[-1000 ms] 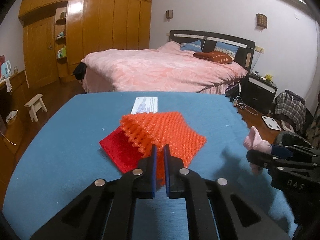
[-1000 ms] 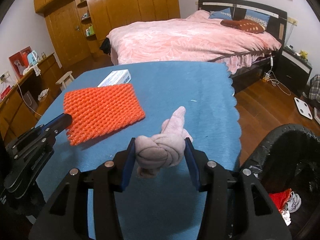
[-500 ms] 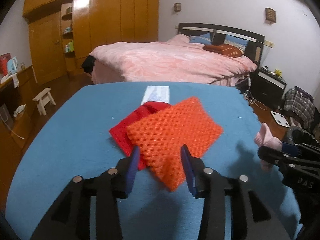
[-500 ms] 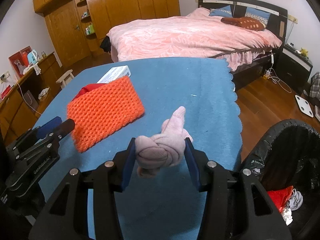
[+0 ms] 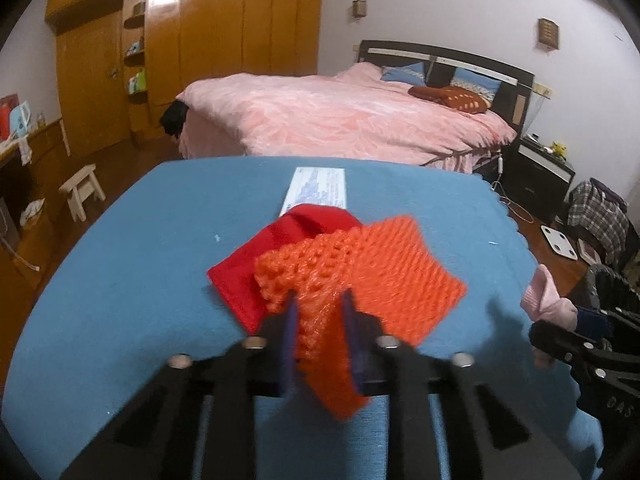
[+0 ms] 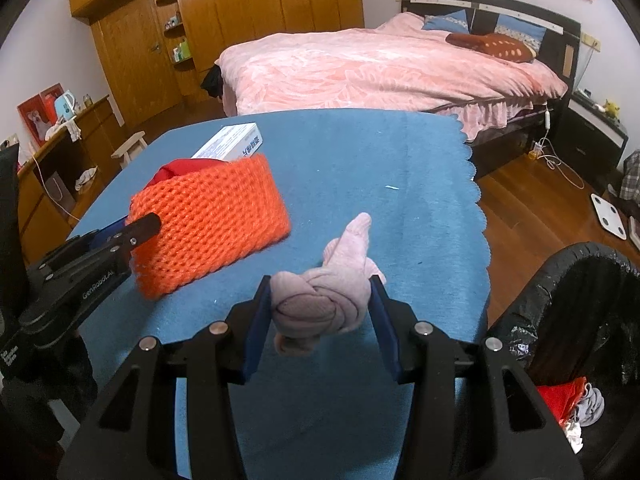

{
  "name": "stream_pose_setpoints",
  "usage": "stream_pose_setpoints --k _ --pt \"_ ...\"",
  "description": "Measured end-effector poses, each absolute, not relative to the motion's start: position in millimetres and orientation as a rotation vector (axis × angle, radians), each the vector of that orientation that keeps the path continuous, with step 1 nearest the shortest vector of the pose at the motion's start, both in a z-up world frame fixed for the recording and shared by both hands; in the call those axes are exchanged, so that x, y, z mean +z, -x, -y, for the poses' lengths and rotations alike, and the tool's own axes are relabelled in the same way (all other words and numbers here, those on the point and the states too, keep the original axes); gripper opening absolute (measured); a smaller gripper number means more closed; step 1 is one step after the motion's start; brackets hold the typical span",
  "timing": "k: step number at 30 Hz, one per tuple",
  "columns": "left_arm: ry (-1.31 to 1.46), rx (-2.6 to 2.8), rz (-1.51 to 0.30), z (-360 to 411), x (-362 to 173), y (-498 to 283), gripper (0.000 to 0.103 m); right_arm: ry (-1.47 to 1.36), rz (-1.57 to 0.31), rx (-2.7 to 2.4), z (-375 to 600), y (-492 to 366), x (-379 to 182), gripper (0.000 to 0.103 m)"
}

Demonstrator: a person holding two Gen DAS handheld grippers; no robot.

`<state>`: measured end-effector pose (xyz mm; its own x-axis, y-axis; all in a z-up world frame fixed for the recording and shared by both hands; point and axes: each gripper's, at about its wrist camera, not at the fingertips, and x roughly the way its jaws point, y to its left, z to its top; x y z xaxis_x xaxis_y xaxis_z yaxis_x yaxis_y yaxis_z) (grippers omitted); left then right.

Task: Collect trash
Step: 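Grasp the orange mesh sleeve with the left gripper while the right holds the pink sock, then carry the mesh sleeve and pink sock over the bin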

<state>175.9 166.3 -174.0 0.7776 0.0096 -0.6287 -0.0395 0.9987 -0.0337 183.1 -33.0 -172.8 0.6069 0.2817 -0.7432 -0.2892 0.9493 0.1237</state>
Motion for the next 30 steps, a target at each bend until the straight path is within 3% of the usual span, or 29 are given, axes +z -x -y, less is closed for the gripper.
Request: stream_pose_setpoints --k 3,30 --pt "0.015 0.034 -0.641 -159.5 -167.0 -168.4 0.009 0.012 -0.850 0.330 33.1 -181.9 -170.5 0.046" --pt "-0.009 -0.116 -0.493 -80.6 -90.3 -121.2 0.008 -0.053 -0.689 0.255 102.4 -138.0 -93.2 0.046"
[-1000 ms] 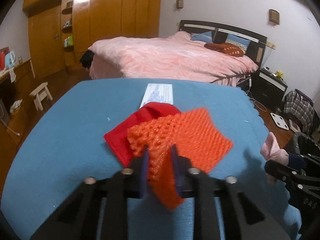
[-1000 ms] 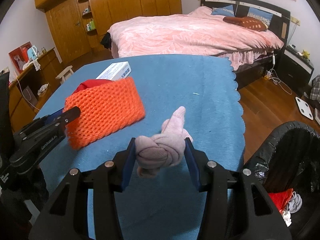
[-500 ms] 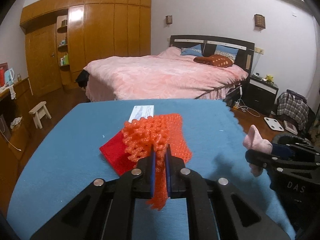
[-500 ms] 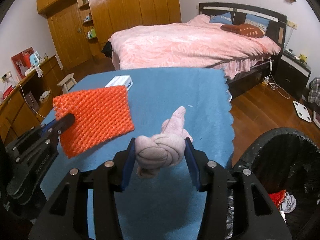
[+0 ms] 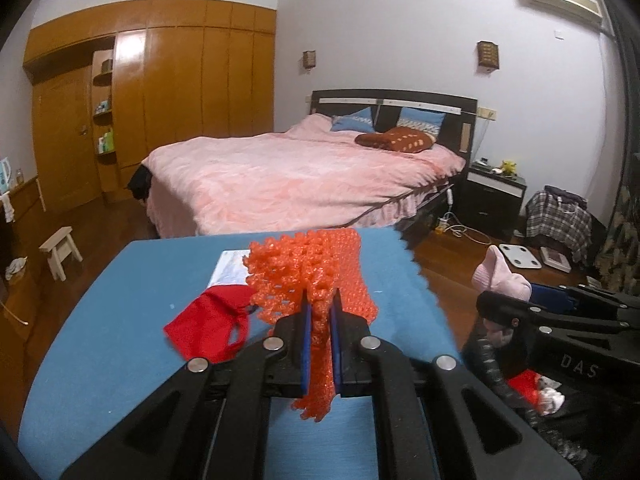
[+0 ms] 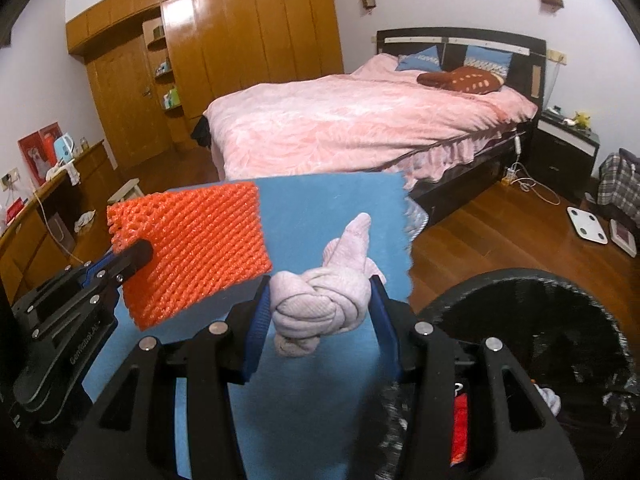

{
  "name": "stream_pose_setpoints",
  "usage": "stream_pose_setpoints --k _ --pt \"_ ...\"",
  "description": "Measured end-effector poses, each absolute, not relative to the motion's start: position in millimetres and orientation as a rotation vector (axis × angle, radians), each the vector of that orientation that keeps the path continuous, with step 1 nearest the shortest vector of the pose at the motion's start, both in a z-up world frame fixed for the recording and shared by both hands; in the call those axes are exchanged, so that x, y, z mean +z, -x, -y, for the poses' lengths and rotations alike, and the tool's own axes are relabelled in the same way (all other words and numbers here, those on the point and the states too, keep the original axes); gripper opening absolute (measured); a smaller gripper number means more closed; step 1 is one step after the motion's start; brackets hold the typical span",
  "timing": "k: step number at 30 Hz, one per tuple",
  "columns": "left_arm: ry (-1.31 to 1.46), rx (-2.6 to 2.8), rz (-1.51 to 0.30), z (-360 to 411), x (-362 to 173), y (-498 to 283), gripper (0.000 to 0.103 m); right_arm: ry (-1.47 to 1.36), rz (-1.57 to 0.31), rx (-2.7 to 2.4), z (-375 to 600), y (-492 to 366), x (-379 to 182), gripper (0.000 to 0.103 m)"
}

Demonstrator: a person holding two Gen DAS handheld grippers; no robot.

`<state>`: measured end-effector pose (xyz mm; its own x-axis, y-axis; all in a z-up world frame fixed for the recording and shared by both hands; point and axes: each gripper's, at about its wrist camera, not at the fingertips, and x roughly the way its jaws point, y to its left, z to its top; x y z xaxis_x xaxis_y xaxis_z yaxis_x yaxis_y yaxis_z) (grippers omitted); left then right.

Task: Collect trash
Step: 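Carry the mesh sleeve and pink sock over the bin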

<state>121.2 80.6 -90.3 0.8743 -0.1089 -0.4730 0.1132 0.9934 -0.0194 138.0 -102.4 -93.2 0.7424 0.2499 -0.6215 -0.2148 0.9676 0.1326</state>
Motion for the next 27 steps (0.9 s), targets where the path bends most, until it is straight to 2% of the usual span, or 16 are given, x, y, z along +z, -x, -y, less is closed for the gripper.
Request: stream_pose_setpoints --k 13,27 --pt "-0.029 -0.262 -0.473 -16.2 -72.2 -104.0 0.008 -0.081 -0.626 0.126 177.0 -102.7 -63.8 0.046" --pt "-0.066 -0.425 -0.467 61.2 -66.5 -88.5 0.008 -0.089 -0.623 -0.016 249.2 -69.3 -67.4 0.046"
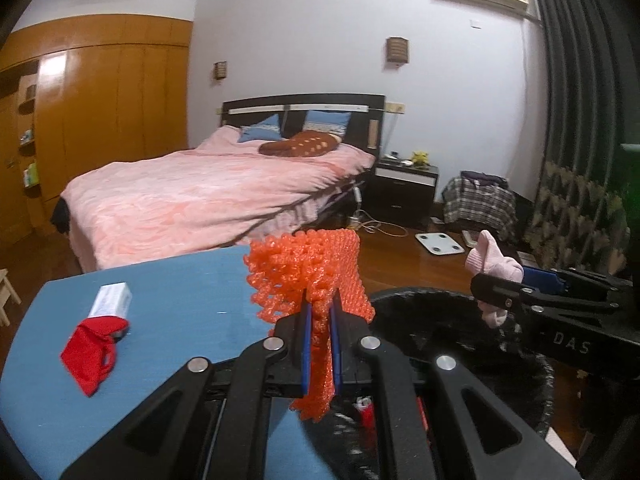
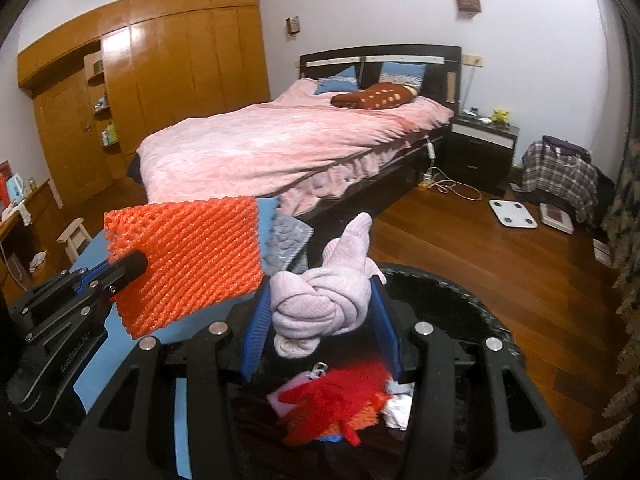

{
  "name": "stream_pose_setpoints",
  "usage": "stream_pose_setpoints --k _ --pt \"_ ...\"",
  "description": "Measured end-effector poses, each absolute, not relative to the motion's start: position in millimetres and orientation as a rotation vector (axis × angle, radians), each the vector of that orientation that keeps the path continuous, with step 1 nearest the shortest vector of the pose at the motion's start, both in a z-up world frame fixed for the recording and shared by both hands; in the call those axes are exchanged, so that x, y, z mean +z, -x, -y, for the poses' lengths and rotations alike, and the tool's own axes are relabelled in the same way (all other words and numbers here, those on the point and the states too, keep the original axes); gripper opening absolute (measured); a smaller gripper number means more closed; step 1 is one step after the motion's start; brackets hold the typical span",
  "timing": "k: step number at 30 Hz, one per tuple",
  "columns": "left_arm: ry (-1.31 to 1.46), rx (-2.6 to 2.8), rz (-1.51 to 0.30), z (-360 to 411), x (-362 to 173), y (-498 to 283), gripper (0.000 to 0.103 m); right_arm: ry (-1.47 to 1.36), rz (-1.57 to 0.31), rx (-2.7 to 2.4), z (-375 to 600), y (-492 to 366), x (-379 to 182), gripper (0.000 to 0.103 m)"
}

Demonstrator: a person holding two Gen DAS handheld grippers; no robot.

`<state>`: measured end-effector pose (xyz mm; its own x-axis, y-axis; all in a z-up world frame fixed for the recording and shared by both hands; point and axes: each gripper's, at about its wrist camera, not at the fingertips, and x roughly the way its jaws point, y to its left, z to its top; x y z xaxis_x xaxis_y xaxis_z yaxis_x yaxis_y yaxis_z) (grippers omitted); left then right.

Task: Collect trash
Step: 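Carry the mesh sleeve and pink sock over the bin, then open both grippers to drop the orange mesh sleeve and pink sock into the bin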

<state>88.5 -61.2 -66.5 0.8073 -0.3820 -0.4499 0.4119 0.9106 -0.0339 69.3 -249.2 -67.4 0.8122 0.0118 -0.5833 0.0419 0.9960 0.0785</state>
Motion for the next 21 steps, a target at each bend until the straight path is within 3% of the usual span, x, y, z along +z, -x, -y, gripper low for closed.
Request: stream_pose_setpoints --k 21 --pt "-0.135 -0.549 -0.555 120.7 -94.6 -88.8 0.008 -0.135 -0.686 -0.143 304.9 -52.3 -106.0 0.047"
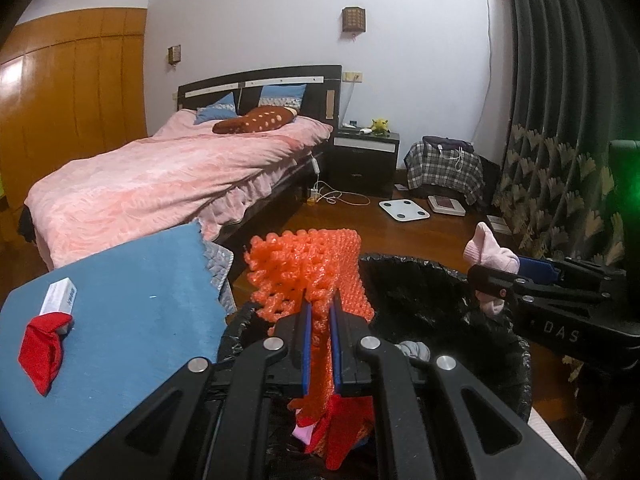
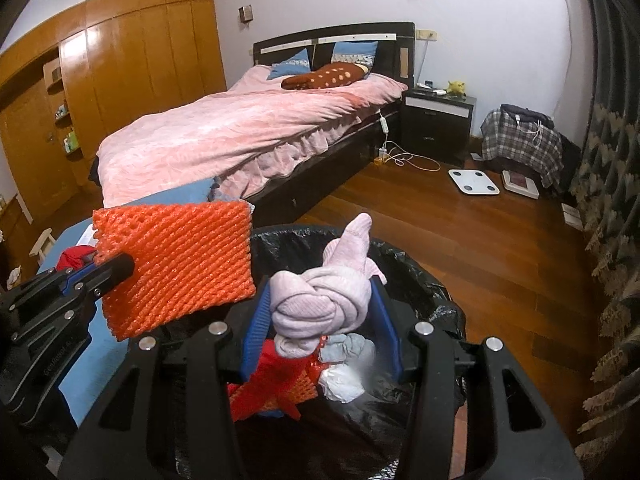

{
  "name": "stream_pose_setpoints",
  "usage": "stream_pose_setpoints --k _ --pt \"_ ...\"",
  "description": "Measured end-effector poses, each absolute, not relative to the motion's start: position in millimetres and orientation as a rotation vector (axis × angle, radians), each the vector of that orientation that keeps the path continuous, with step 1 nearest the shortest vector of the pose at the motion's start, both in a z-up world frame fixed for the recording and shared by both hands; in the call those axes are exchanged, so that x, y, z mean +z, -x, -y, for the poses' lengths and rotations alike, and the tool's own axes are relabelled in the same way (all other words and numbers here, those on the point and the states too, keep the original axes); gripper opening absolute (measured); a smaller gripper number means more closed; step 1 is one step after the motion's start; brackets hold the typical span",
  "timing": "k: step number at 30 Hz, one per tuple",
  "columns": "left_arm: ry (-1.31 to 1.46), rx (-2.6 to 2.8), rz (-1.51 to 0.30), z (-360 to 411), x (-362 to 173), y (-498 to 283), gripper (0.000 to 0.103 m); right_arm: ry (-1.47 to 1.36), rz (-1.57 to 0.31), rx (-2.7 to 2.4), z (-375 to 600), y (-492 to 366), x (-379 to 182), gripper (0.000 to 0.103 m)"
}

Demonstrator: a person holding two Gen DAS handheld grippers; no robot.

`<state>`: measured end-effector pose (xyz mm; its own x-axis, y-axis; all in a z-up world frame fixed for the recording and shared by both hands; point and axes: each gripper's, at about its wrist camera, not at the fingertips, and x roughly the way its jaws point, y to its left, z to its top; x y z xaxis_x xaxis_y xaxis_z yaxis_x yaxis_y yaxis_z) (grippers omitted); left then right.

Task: Collect trash
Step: 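Open both grippers to drop the orange mesh sleeve and pink sock into the bin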

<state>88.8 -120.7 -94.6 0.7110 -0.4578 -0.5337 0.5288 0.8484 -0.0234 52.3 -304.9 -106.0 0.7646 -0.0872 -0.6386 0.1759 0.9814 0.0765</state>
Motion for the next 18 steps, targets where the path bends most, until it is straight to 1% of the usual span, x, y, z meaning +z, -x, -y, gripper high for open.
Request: stream_pose_setpoints --k 3,4,5,6,8,11,13,14,15,16,18 --pt "-0.136 -0.559 -0.565 119.3 -95.1 -92.3 0.009 -0.136 -0.690 -0.152 307.2 -51.6 -108.7 0.049" --pt "-0.132 -0.565 -0.572 119.4 -96.0 -92.7 0.011 -0.138 -0.691 -0.153 307.9 -52.0 -108.9 0.052" --pt "-0.129 -0.570 -0.578 118.4 -96.5 -93.0 0.016 -0.138 -0.690 -0.158 308.7 -51.5 -109.6 0.053" --pt "-0.129 -0.571 -0.582 116.7 -95.2 -95.1 0.028 -0.139 -0.691 -0.161 309.2 -52.9 -108.7 0.056" --pt "-0.124 -0.568 -0.586 113.9 -95.6 -94.3 0.045 -0.140 -0.691 -0.167 310.0 -52.9 -109.5 0.060" --pt "-0.119 -0.571 -0.597 109.0 -97.0 -93.4 0.050 -0.139 -0.688 -0.172 310.2 -52.6 -110.0 0.068" --pt "-0.119 -0.561 -0.597 104.8 -97.4 -93.3 0.053 -0.139 -0.685 -0.174 309.5 -52.2 -109.6 0.077" --pt "-0.117 -0.557 -0.597 102.4 -97.9 -92.6 0.055 -0.138 -0.682 -0.173 308.0 -52.0 -109.1 0.080" --pt "-0.113 -0.546 -0.594 97.3 -97.6 -92.8 0.057 -0.137 -0.678 -0.173 306.5 -52.0 -108.2 0.087" --pt "-0.112 -0.537 -0.592 95.5 -97.7 -92.3 0.059 -0.137 -0.673 -0.172 305.0 -52.1 -107.0 0.091" --pt "-0.102 -0.509 -0.579 84.4 -95.9 -92.9 0.068 -0.140 -0.665 -0.160 302.1 -53.2 -104.6 0.092"
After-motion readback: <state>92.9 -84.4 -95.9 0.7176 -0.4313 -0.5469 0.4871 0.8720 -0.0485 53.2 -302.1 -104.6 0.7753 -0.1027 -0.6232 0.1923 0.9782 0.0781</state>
